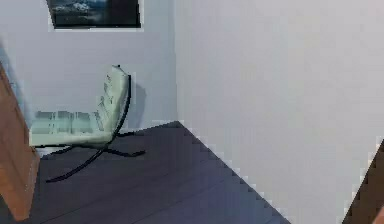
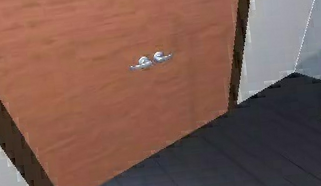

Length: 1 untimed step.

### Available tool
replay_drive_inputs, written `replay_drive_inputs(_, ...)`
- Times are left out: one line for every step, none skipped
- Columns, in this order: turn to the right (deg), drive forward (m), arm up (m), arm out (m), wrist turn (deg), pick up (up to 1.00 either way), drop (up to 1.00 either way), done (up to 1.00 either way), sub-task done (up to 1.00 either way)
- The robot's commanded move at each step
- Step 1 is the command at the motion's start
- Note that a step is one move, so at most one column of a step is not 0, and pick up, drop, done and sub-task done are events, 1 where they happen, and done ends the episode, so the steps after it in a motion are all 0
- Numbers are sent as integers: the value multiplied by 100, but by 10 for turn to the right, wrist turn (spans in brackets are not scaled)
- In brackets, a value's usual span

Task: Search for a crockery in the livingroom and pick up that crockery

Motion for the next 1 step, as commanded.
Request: replay_drive_inputs(450, 0, 0, 0, 0, 0, 0, 0, 0)
